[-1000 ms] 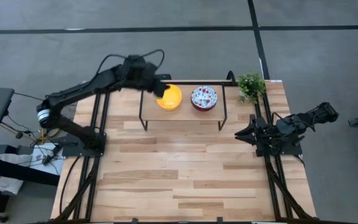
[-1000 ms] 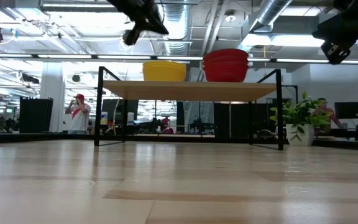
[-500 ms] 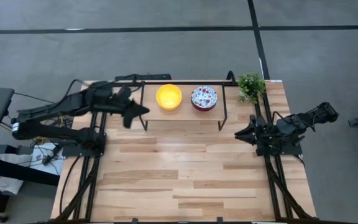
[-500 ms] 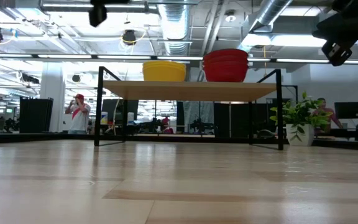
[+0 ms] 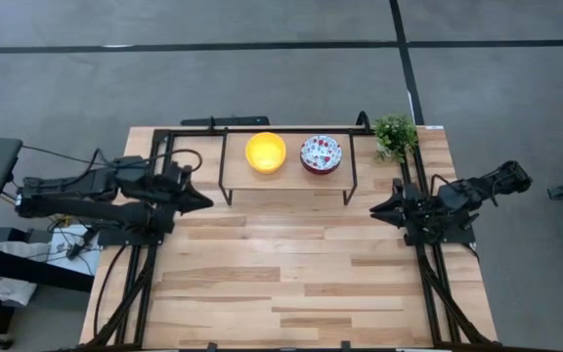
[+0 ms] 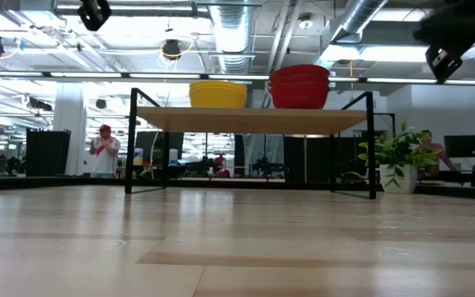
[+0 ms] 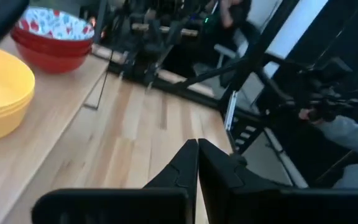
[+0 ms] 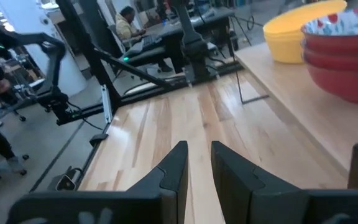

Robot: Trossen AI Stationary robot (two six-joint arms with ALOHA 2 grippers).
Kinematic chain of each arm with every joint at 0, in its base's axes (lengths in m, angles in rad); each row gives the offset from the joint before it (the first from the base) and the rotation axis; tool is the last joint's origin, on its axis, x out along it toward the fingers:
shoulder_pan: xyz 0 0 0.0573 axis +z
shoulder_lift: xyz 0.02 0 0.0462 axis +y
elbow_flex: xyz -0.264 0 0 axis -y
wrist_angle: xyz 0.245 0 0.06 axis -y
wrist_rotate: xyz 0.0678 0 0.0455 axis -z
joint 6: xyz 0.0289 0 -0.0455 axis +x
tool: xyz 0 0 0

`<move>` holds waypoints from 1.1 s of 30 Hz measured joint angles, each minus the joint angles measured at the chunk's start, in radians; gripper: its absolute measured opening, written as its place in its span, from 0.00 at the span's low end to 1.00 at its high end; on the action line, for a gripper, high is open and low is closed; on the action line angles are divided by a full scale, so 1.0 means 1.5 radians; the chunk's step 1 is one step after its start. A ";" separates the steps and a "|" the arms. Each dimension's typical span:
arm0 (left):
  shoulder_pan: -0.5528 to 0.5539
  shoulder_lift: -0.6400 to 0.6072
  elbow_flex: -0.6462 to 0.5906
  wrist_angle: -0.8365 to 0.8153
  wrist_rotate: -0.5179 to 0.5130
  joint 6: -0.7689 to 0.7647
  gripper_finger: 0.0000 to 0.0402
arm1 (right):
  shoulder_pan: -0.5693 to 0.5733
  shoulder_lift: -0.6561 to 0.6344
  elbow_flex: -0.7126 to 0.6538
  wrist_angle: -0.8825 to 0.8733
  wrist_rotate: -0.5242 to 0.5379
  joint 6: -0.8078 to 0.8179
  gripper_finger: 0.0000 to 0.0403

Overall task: Pick & Place Mini bowls
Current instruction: Return to Home Position

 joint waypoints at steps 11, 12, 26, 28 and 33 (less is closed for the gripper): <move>-0.022 -0.236 -0.181 0.044 -0.012 -0.003 0.03 | 0.000 -0.057 0.000 0.010 -0.035 -0.017 0.15; -0.022 -0.254 -0.194 0.045 -0.011 0.000 0.03 | 0.000 -0.062 0.000 0.006 -0.036 -0.018 0.15; -0.022 -0.398 -0.347 0.148 -0.011 0.065 0.03 | 0.000 -0.078 0.000 0.020 -0.051 -0.049 0.15; -0.022 -0.398 -0.372 0.176 -0.012 0.070 0.03 | 0.000 -0.077 0.000 0.025 -0.050 -0.052 0.15; -0.022 -0.394 -0.448 0.280 -0.029 0.066 0.03 | 0.000 -0.078 -0.056 0.094 -0.050 -0.053 0.15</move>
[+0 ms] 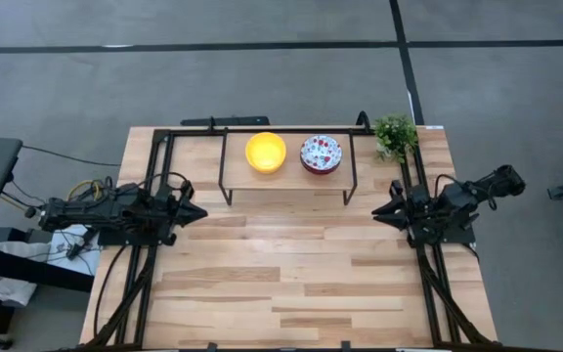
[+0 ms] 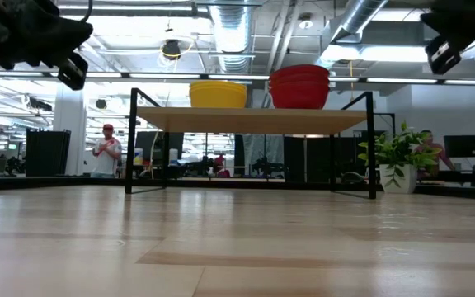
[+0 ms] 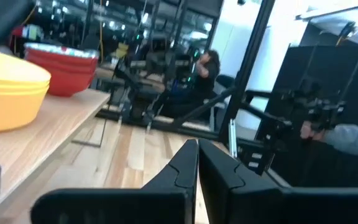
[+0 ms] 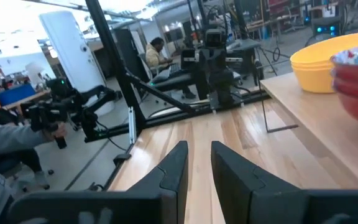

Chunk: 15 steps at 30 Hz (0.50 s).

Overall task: Pick & Place Mini bowls
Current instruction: Return to Home Position

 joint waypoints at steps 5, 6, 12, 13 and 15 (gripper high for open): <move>0.000 0.000 -0.023 0.044 0.000 -0.001 0.03 | 0.000 -0.005 -0.042 0.037 -0.001 0.005 0.15; 0.000 0.000 -0.023 0.043 0.000 -0.001 0.03 | 0.000 -0.010 -0.042 0.034 -0.001 0.005 0.15; 0.002 -0.001 -0.023 0.020 0.003 0.001 0.03 | 0.000 -0.054 -0.038 -0.001 -0.043 -0.010 0.15; 0.002 0.000 -0.023 0.018 0.003 0.001 0.03 | 0.000 -0.054 -0.038 -0.005 -0.054 -0.009 0.15; 0.002 0.000 -0.023 0.014 0.004 0.001 0.03 | 0.000 -0.055 -0.044 0.009 -0.067 -0.006 0.15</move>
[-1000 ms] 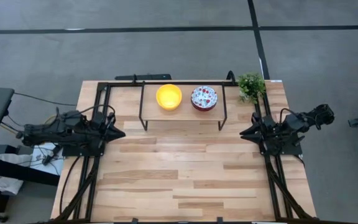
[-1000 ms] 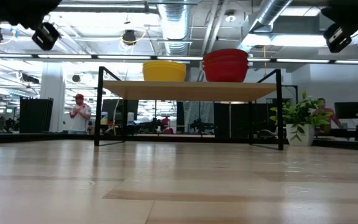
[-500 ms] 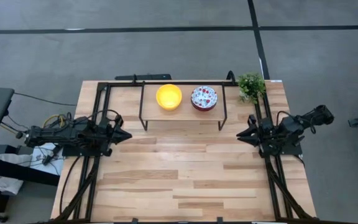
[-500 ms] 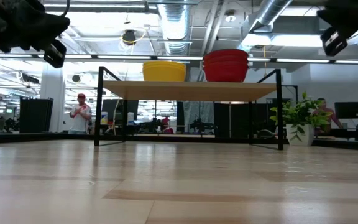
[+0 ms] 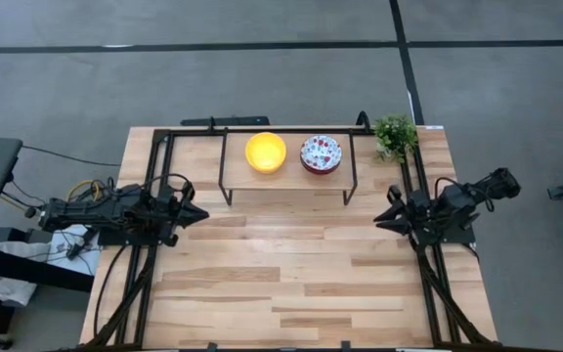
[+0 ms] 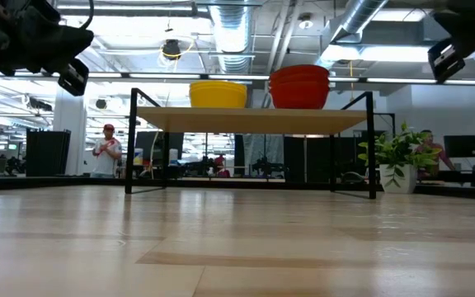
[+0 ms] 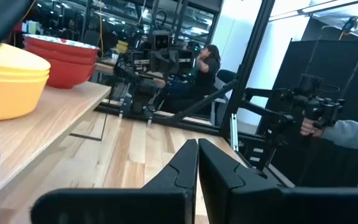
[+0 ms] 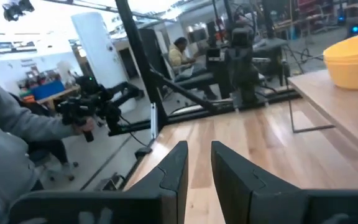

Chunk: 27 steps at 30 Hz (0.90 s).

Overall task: Pick & Place Mini bowls
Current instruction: Return to Home Position

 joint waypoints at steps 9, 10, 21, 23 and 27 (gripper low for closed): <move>0.000 0.006 -0.007 0.007 0.000 0.004 0.03 | 0.000 0.001 -0.102 0.128 -0.023 0.001 0.15; 0.000 0.006 -0.007 0.008 0.000 0.009 0.03 | 0.000 0.000 -0.109 0.145 -0.023 0.003 0.15; 0.000 0.003 -0.007 0.011 0.002 0.017 0.03 | 0.000 0.000 -0.120 0.163 -0.055 0.013 0.15; 0.000 0.003 -0.007 0.011 0.002 0.017 0.03 | 0.000 0.000 -0.120 0.162 -0.055 0.013 0.15; 0.000 0.006 -0.007 0.011 -0.002 0.017 0.03 | -0.001 0.000 -0.120 0.139 -0.053 0.008 0.15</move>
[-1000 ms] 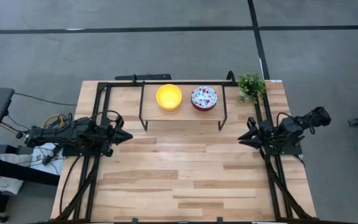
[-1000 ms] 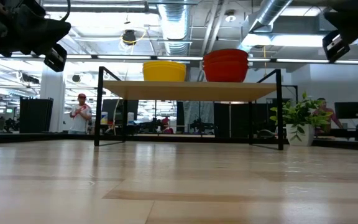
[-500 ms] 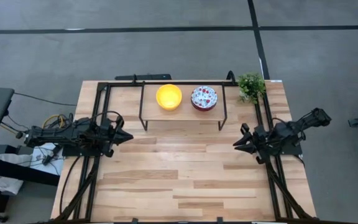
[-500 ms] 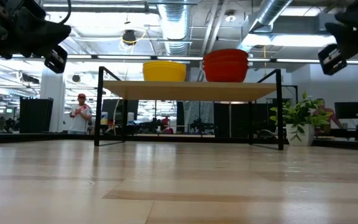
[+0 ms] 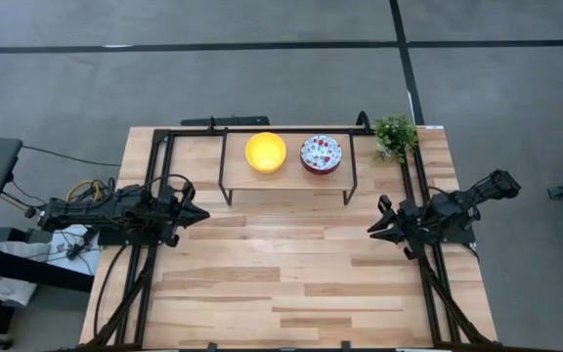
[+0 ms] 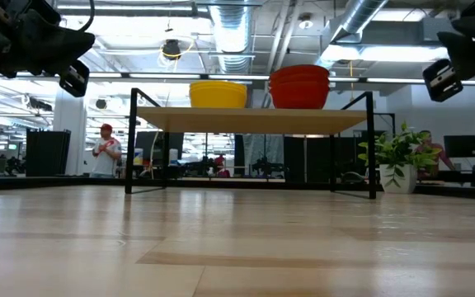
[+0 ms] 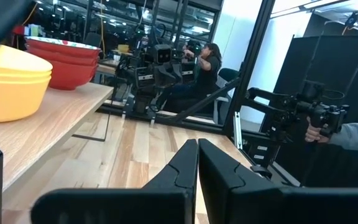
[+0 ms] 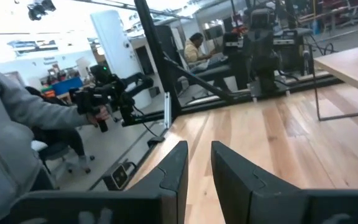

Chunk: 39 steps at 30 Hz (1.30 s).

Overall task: Pick & Place Mini bowls
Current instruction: Return to Home Position

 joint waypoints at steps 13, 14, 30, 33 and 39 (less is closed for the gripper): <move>0.000 0.000 0.000 0.001 -0.002 -0.002 0.03 | 0.000 0.000 0.000 -0.011 0.015 0.000 0.15; 0.000 0.000 0.000 0.001 -0.002 -0.002 0.03 | 0.000 0.000 0.000 -0.012 0.015 0.000 0.15; 0.000 0.001 0.000 0.008 -0.002 -0.002 0.03 | 0.000 0.000 0.000 -0.012 0.016 0.000 0.15; 0.000 0.001 0.000 0.010 -0.002 -0.002 0.03 | 0.000 0.000 0.000 -0.012 0.016 0.000 0.15; 0.000 -0.001 0.000 0.011 -0.002 -0.003 0.03 | 0.000 0.000 0.000 -0.012 0.016 0.000 0.15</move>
